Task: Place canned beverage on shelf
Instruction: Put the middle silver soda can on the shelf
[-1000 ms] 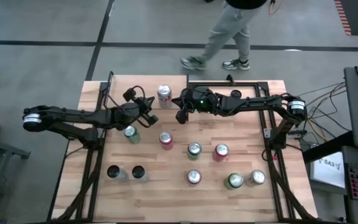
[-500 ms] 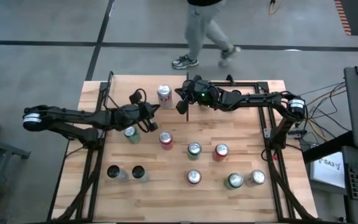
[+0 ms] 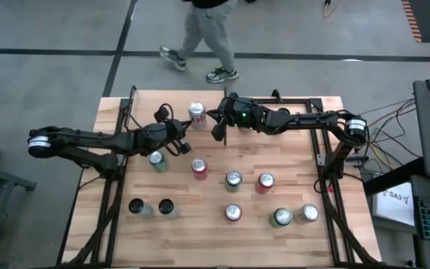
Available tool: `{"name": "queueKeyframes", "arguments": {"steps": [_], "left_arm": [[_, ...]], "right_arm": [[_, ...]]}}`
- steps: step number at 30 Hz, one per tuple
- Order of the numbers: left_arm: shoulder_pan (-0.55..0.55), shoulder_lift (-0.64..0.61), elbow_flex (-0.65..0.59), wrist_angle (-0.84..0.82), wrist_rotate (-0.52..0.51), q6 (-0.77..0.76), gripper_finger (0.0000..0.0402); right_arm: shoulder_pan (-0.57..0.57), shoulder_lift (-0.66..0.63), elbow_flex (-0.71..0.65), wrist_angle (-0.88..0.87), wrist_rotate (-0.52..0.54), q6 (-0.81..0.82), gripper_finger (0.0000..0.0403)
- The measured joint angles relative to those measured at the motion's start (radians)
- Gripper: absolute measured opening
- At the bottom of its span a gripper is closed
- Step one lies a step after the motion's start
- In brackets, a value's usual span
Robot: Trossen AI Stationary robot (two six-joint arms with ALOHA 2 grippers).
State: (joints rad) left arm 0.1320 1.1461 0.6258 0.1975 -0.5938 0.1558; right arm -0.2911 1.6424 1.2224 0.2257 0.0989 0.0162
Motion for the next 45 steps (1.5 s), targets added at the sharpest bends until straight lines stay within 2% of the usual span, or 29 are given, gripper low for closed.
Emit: {"name": "queueKeyframes", "arguments": {"steps": [4, 10, 16, 20, 28, 34, 37, 40, 45], "left_arm": [[0.004, 0.0, 0.0, 0.002, -0.003, 0.0, 0.0], [0.004, 0.0, 0.0, 0.001, -0.076, -0.01, 0.0], [0.002, -0.006, 0.0, -0.043, -0.078, -0.037, 0.0], [-0.013, -0.023, 0.0, -0.09, -0.077, -0.059, 0.0], [-0.033, -0.05, 0.0, -0.165, 0.149, -0.039, 0.0], [-0.033, -0.062, 0.0, -0.163, 0.178, 0.073, 0.0], [-0.031, -0.074, 0.0, -0.162, 0.255, 0.106, 0.0], [-0.031, -0.075, 0.0, -0.162, 0.262, 0.092, 0.0], [-0.029, -0.074, 0.0, -0.134, 0.17, 0.089, 0.0]], "right_arm": [[0.008, 0.0, 0.0, 0.0, 0.001, -0.001, 0.0009], [0.033, 0.0, 0.0, 0.0, -0.006, -0.001, 0.0009], [0.051, 0.0, 0.0, -0.004, -0.003, -0.009, 0.0009], [0.054, 0.0, 0.0, -0.018, 0.034, -0.005, 0.0009], [0.045, 0.0, 0.0, -0.134, 0.146, 0.001, 0.0009], [0.035, -0.004, 0.004, -0.131, 0.129, -0.1, 0.0009], [0.004, -0.004, 0.006, -0.118, 0.119, -0.187, 0.0009], [-0.032, -0.004, 0.005, -0.095, 0.086, -0.242, 0.0009], [-0.061, -0.004, 0.005, -0.105, 0.005, -0.21, 0.0009]]}}
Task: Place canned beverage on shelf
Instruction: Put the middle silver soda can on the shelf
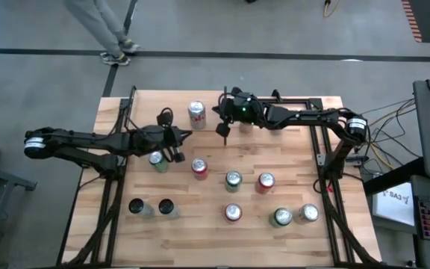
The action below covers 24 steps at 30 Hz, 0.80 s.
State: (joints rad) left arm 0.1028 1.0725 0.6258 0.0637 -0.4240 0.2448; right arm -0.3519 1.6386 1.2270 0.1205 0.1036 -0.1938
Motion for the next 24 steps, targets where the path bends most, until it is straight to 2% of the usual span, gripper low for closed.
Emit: {"name": "queueKeyframes", "arguments": {"steps": [10, 20, 24], "left_arm": [[0.015, -0.006, 0.0, 0.04, -0.008, 0.136, 0.0], [0.048, -0.006, 0.0, 0.062, -0.007, 0.141, 0.0], [0.049, -0.006, 0.0, 0.077, -0.062, 0.128, 0.0]], "right_arm": [[0.02, 0.001, -0.005, 0.037, -0.007, 0.078, 0.0009], [0.029, 0.001, -0.006, 0.122, -0.007, 0.092, 0.0009], [0.029, 0.001, -0.006, 0.147, -0.007, 0.119, 0.0009]]}}
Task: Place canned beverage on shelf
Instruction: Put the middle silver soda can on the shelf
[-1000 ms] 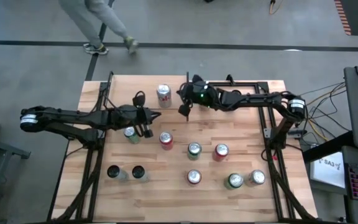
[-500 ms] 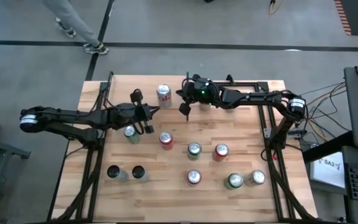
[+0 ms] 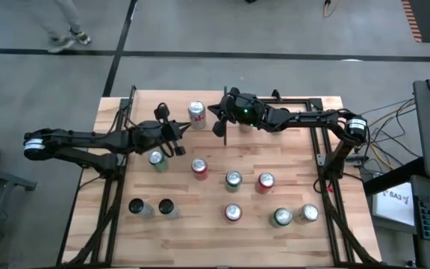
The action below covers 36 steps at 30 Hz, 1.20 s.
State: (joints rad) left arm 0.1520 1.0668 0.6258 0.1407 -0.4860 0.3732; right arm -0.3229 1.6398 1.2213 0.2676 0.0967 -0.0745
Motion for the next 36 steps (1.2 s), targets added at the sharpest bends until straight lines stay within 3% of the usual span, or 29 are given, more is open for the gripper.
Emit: {"name": "queueKeyframes", "arguments": {"steps": [3, 19, 23, 36], "left_arm": [[0.0, 0.0, 0.0, -0.001, -0.055, -0.024, 0.0], [-0.001, 0.031, 0.0, 0.038, -0.099, -0.139, 0.0], [-0.006, 0.014, 0.0, -0.024, -0.151, -0.167, 0.0], [-0.053, -0.09, 0.0, -0.134, -0.151, -0.234, 0.0]], "right_arm": [[0.001, 0.0, 0.0, -0.001, 0.0, 0.004, 0.0009], [0.057, 0.0, 0.0, 0.0, 0.0, 0.018, 0.0009], [0.06, 0.0, 0.0, -0.001, -0.001, 0.022, 0.0009], [0.06, -0.02, 0.004, -0.074, 0.008, 0.021, 0.0009]]}}
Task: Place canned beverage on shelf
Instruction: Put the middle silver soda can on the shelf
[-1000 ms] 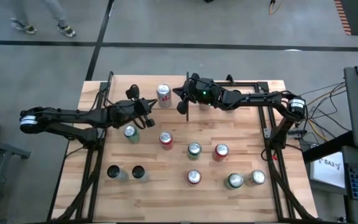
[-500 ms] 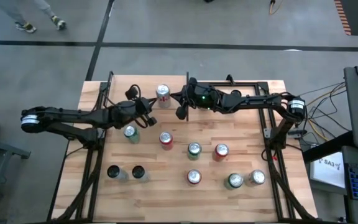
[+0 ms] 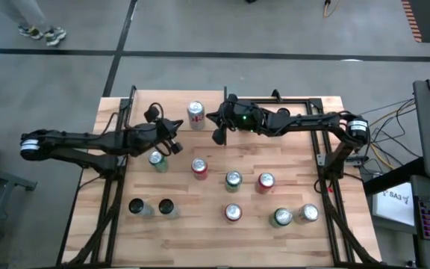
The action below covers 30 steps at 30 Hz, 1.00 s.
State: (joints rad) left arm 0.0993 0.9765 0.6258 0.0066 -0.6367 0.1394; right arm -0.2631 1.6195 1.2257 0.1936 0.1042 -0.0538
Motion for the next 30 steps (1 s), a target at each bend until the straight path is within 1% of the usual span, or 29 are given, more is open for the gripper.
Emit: {"name": "queueKeyframes", "arguments": {"steps": [3, 8, 13, 23, 30], "left_arm": [[-0.026, -0.038, 0.0, -0.009, 0.0, 0.0, 0.0], [-0.075, -0.098, -0.005, -0.009, 0.0, 0.004, 0.0], [-0.126, -0.146, -0.006, -0.004, 0.0, 0.005, 0.0], [-0.226, -0.251, -0.007, 0.068, 0.002, 0.044, 0.0], [-0.249, -0.308, -0.007, 0.09, 0.002, 0.061, 0.0]], "right_arm": [[-0.002, -0.007, 0.057, -0.095, 0.0, 0.001, 0.0009], [-0.003, 0.005, 0.187, -0.31, 0.0, -0.017, 0.0009], [-0.003, 0.021, 0.254, -0.442, -0.004, -0.05, 0.0009], [0.001, 0.034, 0.265, -0.438, -0.008, -0.07, 0.0009], [0.001, 0.091, 0.264, -0.389, -0.008, -0.08, 0.0009]]}}
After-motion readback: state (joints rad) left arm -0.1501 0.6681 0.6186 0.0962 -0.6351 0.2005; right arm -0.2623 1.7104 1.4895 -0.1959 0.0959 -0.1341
